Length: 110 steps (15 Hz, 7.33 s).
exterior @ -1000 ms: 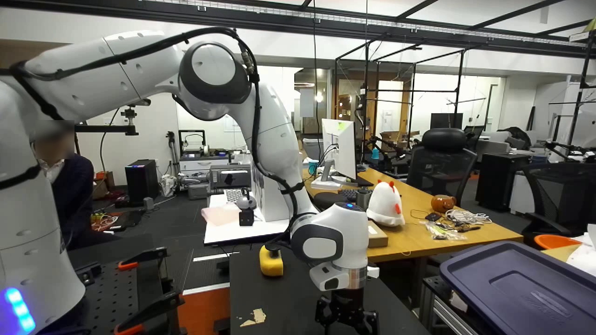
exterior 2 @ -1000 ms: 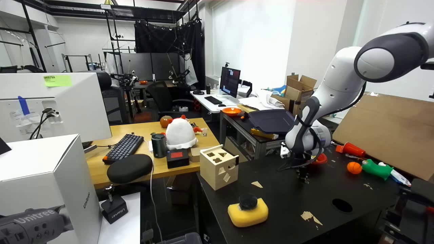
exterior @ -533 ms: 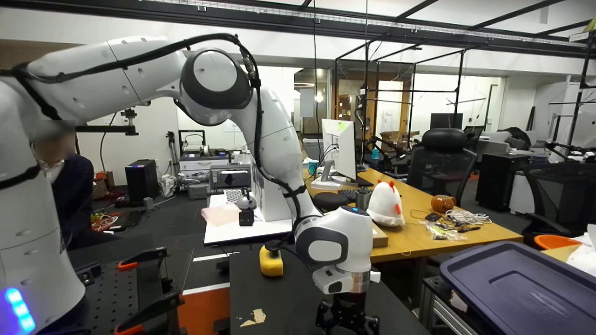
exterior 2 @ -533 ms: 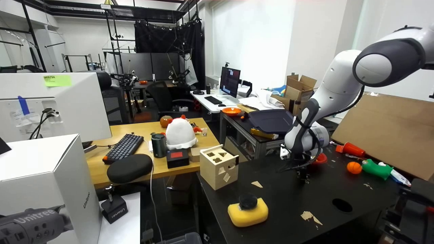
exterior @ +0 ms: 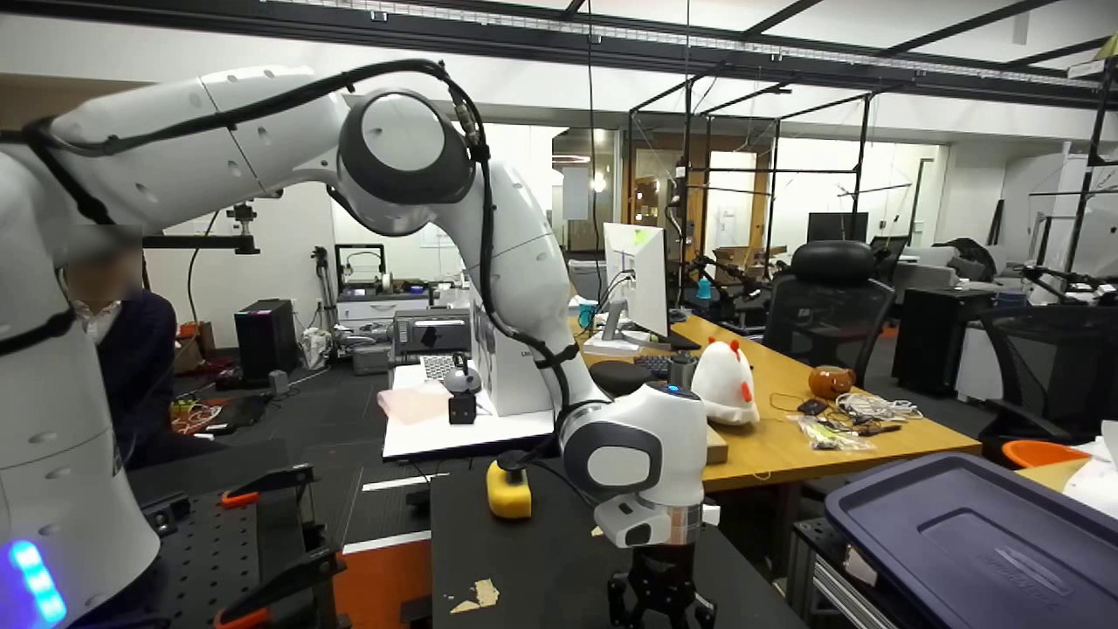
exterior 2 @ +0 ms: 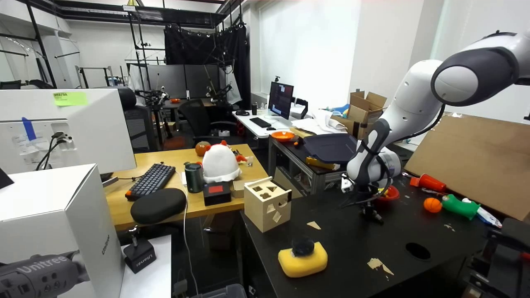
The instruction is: Pick up the sweets from the table and put them in the bowl
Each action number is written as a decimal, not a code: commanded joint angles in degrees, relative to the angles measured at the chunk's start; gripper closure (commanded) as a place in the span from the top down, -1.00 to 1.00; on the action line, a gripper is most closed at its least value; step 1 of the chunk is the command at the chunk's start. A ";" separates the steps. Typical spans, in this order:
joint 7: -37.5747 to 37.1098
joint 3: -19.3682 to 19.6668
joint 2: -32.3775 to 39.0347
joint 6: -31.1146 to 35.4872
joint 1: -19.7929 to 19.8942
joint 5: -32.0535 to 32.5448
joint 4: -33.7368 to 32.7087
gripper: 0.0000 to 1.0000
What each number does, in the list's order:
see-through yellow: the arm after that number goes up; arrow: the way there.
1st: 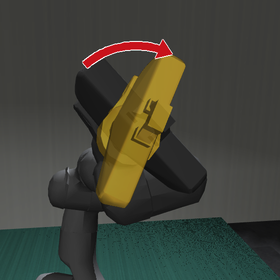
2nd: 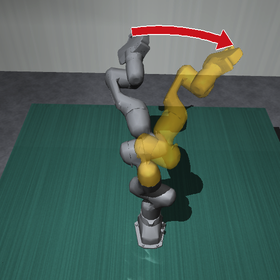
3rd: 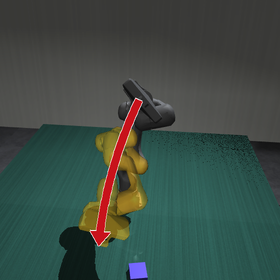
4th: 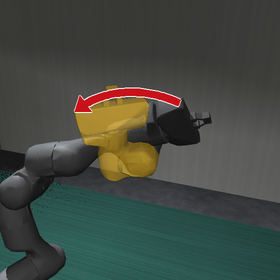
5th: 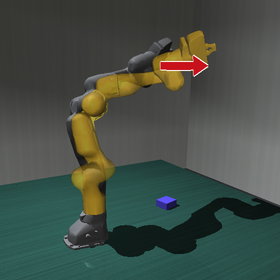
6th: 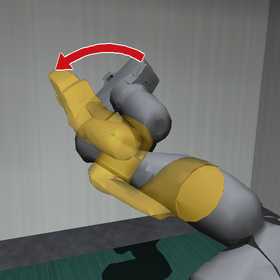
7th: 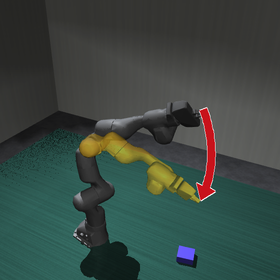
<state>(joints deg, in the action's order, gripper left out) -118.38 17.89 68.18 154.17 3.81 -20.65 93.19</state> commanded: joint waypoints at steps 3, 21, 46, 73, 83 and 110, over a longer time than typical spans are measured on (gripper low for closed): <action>1.02 -1.79 -4.26 3.36 -0.32 1.09 4.34 -1.00; 2.61 7.44 -13.62 7.75 -3.16 2.54 11.78 -0.95; 26.13 -19.73 -11.64 8.69 17.93 -2.32 3.76 1.00; 29.95 -14.22 0.45 -4.83 14.14 -10.24 -10.43 1.00; 23.67 -10.40 2.21 -5.02 10.68 -8.25 -11.53 0.13; 29.36 -11.65 -11.29 -3.93 8.11 -7.06 -0.62 -0.88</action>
<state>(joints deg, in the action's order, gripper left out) -88.95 5.04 60.77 151.80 11.29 -28.05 88.75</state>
